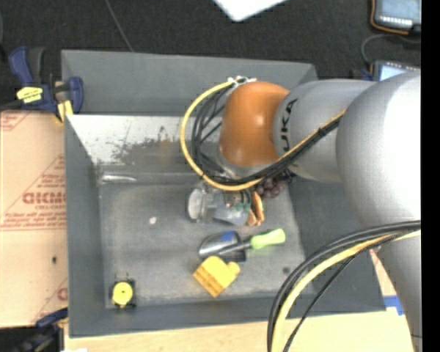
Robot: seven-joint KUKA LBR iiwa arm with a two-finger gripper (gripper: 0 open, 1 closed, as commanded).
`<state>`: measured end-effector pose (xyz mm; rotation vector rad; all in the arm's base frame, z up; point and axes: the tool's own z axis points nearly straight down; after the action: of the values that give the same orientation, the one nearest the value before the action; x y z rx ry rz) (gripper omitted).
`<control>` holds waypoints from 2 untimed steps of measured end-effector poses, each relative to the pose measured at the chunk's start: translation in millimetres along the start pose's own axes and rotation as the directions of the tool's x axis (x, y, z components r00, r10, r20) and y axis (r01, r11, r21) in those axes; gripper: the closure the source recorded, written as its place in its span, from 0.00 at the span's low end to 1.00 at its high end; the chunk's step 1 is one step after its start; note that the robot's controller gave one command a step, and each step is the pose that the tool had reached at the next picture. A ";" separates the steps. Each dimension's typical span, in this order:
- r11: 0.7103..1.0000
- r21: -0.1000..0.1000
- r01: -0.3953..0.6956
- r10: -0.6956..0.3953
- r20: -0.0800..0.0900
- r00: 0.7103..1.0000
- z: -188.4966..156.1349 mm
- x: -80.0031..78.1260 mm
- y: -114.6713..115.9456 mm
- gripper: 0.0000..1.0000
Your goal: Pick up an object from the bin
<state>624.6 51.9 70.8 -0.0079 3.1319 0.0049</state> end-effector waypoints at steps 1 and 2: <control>1.000 0.000 -0.001 0.001 0.000 1.000 0.0 0.0 0.0 1.00; 1.000 -0.002 -0.018 0.018 0.006 1.000 -0.1 -11.9 -1.8 1.00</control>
Offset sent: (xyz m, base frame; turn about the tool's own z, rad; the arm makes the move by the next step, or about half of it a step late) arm 0.0104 -0.0011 -0.0008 0.0173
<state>636.5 50.1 71.1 0.0200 3.1257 0.0079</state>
